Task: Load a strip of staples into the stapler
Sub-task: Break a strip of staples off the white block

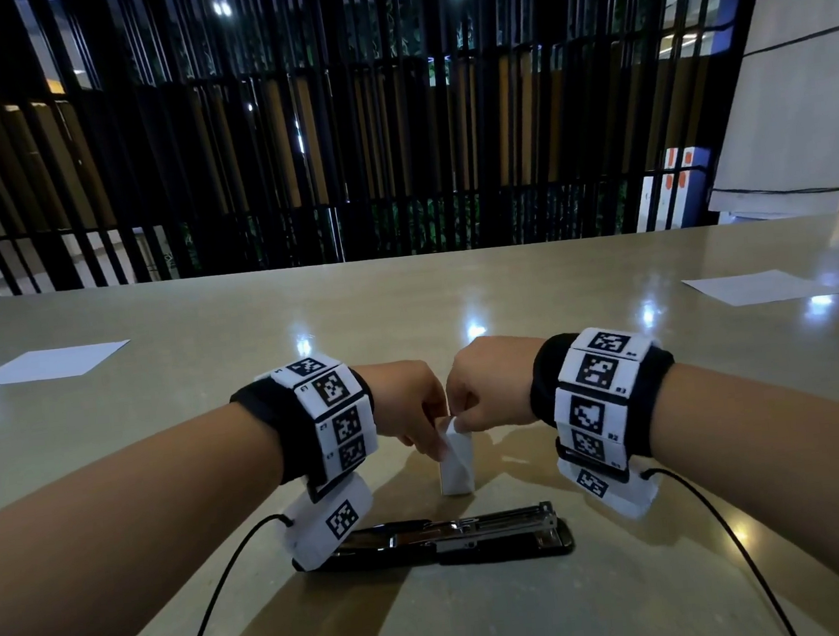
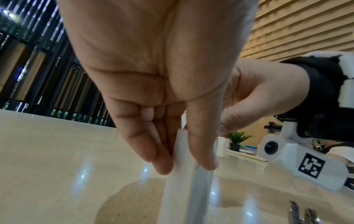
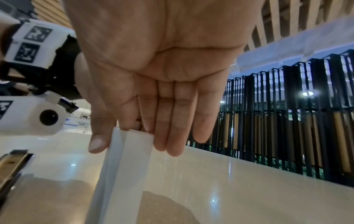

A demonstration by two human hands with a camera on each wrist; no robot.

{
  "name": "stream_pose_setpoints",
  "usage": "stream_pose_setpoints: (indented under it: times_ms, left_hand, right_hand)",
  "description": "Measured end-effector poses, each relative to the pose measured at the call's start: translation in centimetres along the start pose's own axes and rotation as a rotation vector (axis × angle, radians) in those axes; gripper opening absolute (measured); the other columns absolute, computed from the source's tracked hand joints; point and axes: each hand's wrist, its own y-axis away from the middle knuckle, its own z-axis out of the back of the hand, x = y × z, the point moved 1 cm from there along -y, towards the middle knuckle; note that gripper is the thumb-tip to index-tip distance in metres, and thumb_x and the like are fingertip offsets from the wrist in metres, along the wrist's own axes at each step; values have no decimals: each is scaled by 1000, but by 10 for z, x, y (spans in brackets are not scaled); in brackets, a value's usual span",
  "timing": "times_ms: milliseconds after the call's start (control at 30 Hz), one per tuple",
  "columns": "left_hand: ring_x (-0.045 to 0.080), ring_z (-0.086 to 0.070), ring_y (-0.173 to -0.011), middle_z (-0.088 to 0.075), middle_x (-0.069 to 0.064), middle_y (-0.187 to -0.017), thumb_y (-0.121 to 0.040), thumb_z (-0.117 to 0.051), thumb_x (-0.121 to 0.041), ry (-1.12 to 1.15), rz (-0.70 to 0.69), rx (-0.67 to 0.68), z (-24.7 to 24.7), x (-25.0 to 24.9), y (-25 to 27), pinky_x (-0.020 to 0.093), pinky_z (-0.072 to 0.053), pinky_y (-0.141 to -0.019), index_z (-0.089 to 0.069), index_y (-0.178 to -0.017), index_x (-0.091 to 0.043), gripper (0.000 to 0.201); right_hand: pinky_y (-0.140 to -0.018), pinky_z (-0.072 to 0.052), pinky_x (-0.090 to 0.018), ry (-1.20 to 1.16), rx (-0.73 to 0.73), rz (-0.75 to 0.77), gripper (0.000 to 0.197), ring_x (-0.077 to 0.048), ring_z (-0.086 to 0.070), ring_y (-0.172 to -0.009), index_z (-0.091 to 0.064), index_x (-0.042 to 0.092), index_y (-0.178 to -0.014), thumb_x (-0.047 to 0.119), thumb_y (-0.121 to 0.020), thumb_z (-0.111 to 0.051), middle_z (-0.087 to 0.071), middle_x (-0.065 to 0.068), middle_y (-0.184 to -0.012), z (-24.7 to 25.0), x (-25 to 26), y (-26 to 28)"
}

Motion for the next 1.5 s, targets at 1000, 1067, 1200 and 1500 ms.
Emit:
stream_pose_setpoints:
  times_ms: [1000, 1067, 1200, 1500]
  left_hand:
    - [6, -54, -58, -60, -5, -65, -77, -77, -27, 24, 19, -66, -4, -2, 4, 17, -42, -56, -70, -86, -9, 21]
    - [11, -57, -65, -65, 0, -75, -76, -77, -27, 44, 20, -63, -4, -1, 4, 19, -47, -62, -70, -93, -6, 28]
    - [16, -63, -77, -72, 7, -89, -74, -78, -28, 67, 9, -64, -4, -1, 4, 30, -54, -76, -70, -100, -6, 35]
    - [9, -56, -63, -63, -4, -72, -75, -78, -27, 69, 14, -68, -5, 0, 3, 18, -44, -60, -70, -98, -7, 32]
  right_hand:
    - [-82, -46, -31, -32, -127, 67, 29, -21, -57, -98, -67, 20, -110, 9, -92, -47, -57, 1, -117, -4, -3, 15]
    - [-80, -42, -28, -37, -120, 79, 27, -16, -53, -96, -69, 27, -113, 21, -93, -51, -48, 4, -126, -5, -4, 18]
    - [-81, -43, -27, -45, -72, 108, 31, -13, -48, -93, -66, 32, -117, 32, -86, -65, -41, 4, -127, -7, -5, 20]
    - [-76, -37, -24, -43, -59, 112, 28, -12, -48, -92, -67, 27, -117, 27, -89, -65, -41, 7, -112, -5, -4, 19]
